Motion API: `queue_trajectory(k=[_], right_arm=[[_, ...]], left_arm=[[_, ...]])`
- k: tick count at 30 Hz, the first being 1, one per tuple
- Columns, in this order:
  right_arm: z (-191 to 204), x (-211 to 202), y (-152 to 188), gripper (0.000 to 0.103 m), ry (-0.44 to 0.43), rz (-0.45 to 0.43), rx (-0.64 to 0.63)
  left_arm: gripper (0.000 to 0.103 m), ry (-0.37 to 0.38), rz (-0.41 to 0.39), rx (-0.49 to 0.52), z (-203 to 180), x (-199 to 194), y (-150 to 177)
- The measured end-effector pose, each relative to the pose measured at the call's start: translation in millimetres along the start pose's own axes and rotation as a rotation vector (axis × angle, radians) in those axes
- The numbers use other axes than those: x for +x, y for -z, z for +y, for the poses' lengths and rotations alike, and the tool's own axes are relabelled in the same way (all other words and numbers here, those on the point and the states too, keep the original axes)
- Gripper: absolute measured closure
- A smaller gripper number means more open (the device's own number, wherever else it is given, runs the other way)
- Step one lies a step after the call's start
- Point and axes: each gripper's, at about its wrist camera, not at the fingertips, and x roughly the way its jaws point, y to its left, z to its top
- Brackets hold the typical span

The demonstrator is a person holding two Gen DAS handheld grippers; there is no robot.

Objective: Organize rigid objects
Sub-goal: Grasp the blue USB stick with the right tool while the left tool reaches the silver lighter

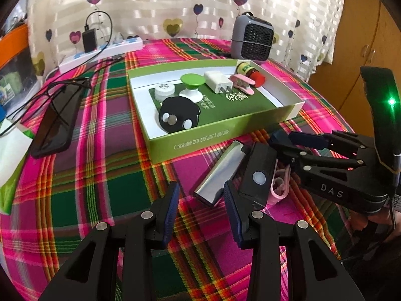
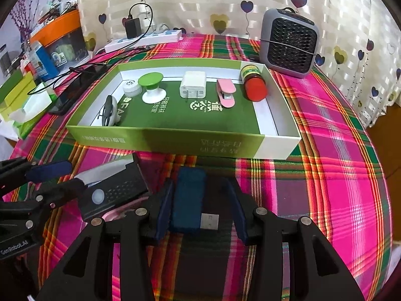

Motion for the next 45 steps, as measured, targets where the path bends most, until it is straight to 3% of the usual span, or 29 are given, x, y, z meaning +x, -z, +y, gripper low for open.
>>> queue_trajectory(k=[3, 7, 17, 24, 29, 36, 45], right_arm=[[-1.9, -1.5, 1.2, 0.073, 0.0, -0.003, -0.003], [-2.2, -2.5, 2.8, 0.08, -0.009, -0.005, -0.011], [-5.9, -4.8, 5.7, 0.08, -0.027, -0.005, -0.011], [-12.4, -6.4, 7.6, 0.08, -0.04, -0.003, -0.008], [-18.0, -7.6, 9.1, 0.08, -0.046, -0.006, -0.001], [-22.8, -8.4, 10.7, 0.08, -0.058, -0.009, -0.001], [-25.7, -8.5, 10.4, 0.08, -0.079, -0.014, 0.004]], left_arm=[[0.067, -0.002, 0.012, 0.017, -2.6, 3.3, -1.4], [0.067, -0.012, 0.02, 0.042, -6.7, 6.4, -4.1], [0.067, -0.03, 0.033, 0.093, -12.0, 14.2, -13.8], [0.066, -0.05, 0.05, 0.204, -29.3, 17.9, -13.5], [0.066, -0.04, 0.06, 0.208, -30.4, 20.0, -16.5], [0.065, -0.11, 0.051, 0.288, -37.5, 23.9, -22.0], [0.065, -0.041, 0.067, 0.336, -44.8, 23.6, -22.2]])
